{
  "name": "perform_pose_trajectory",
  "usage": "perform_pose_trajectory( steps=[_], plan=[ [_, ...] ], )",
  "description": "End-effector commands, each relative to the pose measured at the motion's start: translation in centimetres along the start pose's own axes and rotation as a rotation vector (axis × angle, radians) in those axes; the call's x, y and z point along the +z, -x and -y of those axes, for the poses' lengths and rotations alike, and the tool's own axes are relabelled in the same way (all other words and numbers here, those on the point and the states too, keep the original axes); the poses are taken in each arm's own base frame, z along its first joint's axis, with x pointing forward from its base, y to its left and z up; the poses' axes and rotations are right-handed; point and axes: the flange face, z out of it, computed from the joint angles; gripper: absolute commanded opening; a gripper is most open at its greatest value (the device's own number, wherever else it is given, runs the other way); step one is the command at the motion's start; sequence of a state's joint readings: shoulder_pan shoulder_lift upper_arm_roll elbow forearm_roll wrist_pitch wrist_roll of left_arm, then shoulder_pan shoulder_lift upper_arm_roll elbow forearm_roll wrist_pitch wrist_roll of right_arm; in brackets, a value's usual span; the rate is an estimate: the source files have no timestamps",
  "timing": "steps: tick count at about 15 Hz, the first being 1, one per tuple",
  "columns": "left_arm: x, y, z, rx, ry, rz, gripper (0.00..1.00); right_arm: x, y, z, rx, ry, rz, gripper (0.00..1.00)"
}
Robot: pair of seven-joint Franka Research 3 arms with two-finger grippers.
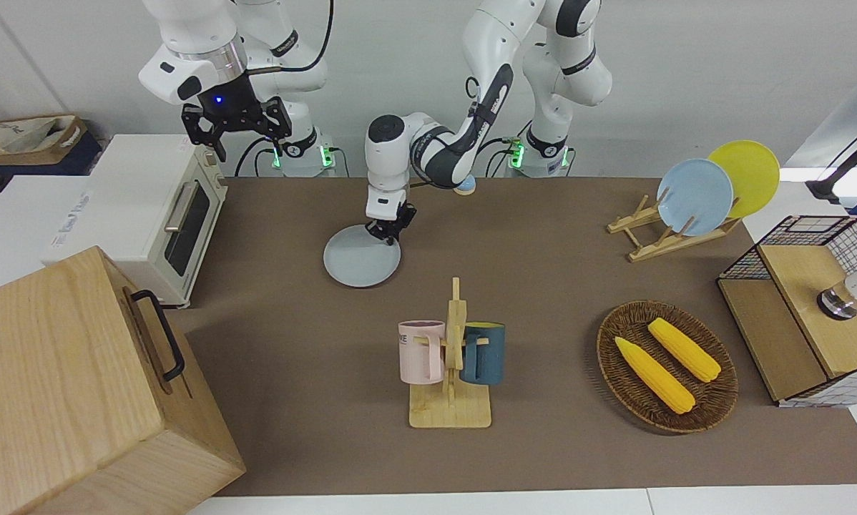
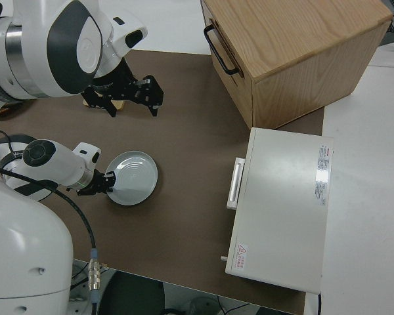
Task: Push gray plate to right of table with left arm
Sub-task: 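Push the gray plate with the left gripper across the table toward the toaster oven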
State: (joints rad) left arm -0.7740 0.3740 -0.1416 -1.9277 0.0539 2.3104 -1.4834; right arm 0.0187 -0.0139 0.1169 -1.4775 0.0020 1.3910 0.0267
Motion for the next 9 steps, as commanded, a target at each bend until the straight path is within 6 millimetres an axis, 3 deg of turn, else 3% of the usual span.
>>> perform_pose_trajectory(
  steps=[1,4,6,9],
  plan=[
    [-0.2,-0.2,-0.5,0.034,-0.042,-0.019,0.99,-0.4,0.3,-0.1,0.004,-0.010,0.004,0.983],
    [-1.5,-0.6,-0.5,0.037,-0.054,-0.024,0.99,-0.4,0.3,-0.2,0.006,-0.010,0.004,0.983],
    [-3.1,-2.4,-0.2,0.165,-0.093,-0.005,0.99,-0.4,0.3,-0.1,0.004,-0.010,0.004,0.983],
    [-8.7,-6.4,1.5,0.265,-0.100,-0.010,0.98,-0.4,0.3,-0.2,0.007,-0.010,0.004,0.983]
  ],
)
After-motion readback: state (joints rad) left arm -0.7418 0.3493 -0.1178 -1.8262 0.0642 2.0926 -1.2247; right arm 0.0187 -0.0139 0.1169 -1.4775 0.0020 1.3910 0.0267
